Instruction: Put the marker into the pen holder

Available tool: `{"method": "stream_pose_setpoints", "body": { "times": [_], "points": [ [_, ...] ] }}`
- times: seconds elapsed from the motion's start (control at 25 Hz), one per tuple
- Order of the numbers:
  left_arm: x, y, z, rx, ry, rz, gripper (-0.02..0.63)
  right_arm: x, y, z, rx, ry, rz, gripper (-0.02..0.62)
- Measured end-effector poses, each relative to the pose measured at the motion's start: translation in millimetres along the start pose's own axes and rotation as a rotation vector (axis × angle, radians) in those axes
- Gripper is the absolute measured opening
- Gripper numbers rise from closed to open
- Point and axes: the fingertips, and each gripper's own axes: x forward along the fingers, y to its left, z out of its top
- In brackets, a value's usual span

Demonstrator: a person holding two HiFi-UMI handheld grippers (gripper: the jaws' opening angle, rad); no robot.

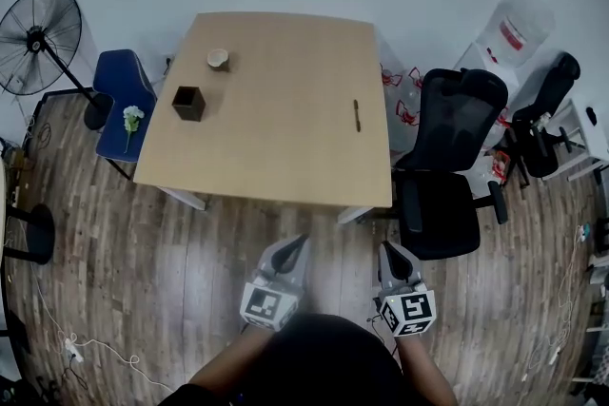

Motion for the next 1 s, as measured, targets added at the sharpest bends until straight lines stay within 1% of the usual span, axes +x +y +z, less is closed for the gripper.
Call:
{"method": "stream_pose_setpoints", "body": {
  "times": [0.24,0.52,0.76,0.92,1.0],
  "points": [
    [25.5,42.9,9.8,-0.038,-0.010,-0.013,0.003,59.1,-2.4,19.0,0.023,0.005,-0.016,0.000],
    [53.0,75.7,15.8,-0.037,-0.011,-0.031,0.003,100.3,-18.6,34.4,0.056,0.004,-0.057,0.000],
    [71.0,98.6,13.6,-0.022,0.002,-0.008,0.003,115.1,-37.9,27.3,0.080,0.035,-0.067,0.000],
    [86.8,102.7,9.8,-0.030,0.013,0.014,0.003,128.9,-56.2,16.2,0.101,0.054,-0.077,0.000],
    [99.6,107.4,9.0,-0.040,0.018,0.032,0.003,143.8,-65.4,15.3,0.102,0.053,-0.067,0.000]
  ]
}}
